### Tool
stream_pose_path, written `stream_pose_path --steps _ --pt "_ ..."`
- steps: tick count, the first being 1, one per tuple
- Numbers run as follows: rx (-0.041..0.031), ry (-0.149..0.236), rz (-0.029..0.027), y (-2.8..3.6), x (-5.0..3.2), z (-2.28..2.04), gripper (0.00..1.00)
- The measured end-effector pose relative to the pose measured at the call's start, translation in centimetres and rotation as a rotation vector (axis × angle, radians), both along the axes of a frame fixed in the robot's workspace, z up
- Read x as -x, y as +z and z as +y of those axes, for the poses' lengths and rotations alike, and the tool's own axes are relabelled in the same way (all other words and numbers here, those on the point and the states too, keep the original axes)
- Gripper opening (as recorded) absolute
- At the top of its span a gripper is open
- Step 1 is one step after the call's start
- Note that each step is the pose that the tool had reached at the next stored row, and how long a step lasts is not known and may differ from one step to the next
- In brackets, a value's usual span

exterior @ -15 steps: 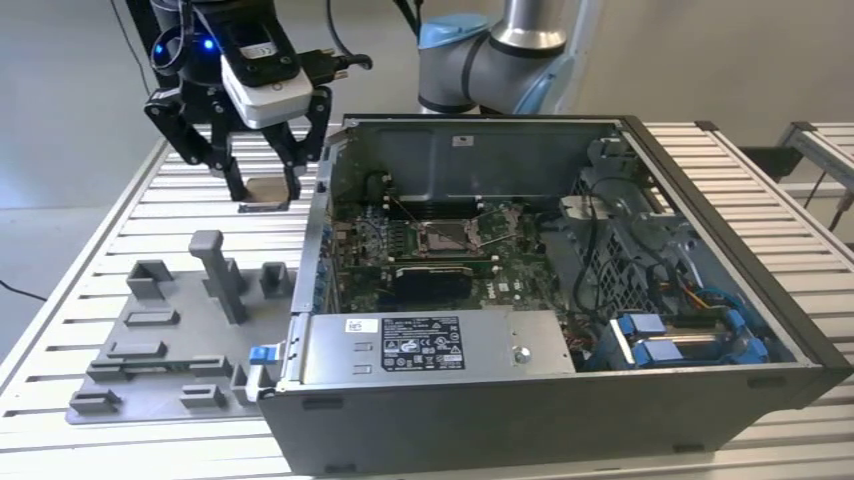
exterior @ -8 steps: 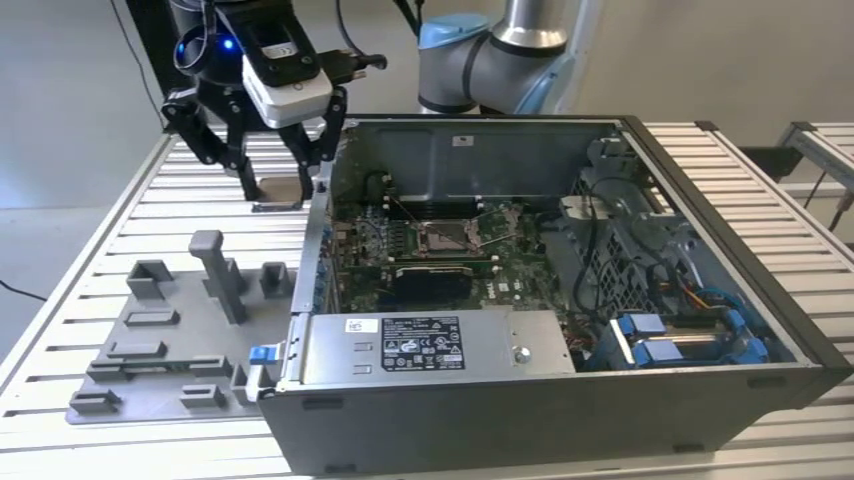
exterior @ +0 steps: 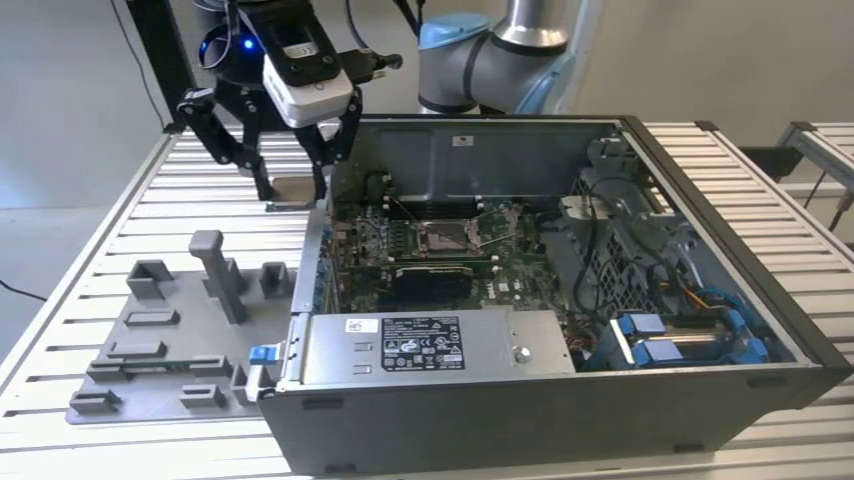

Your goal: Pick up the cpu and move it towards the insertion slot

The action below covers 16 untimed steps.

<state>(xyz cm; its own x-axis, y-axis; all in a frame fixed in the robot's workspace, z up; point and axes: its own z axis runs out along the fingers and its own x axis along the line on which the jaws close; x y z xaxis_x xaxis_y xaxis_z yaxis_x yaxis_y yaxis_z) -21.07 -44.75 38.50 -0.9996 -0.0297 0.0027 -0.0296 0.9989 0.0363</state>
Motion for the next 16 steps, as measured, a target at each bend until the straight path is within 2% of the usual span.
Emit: stream_pose_path --steps 16 --pt "0.0 0.0 0.0 0.0 -3.52 0.0 0.0"
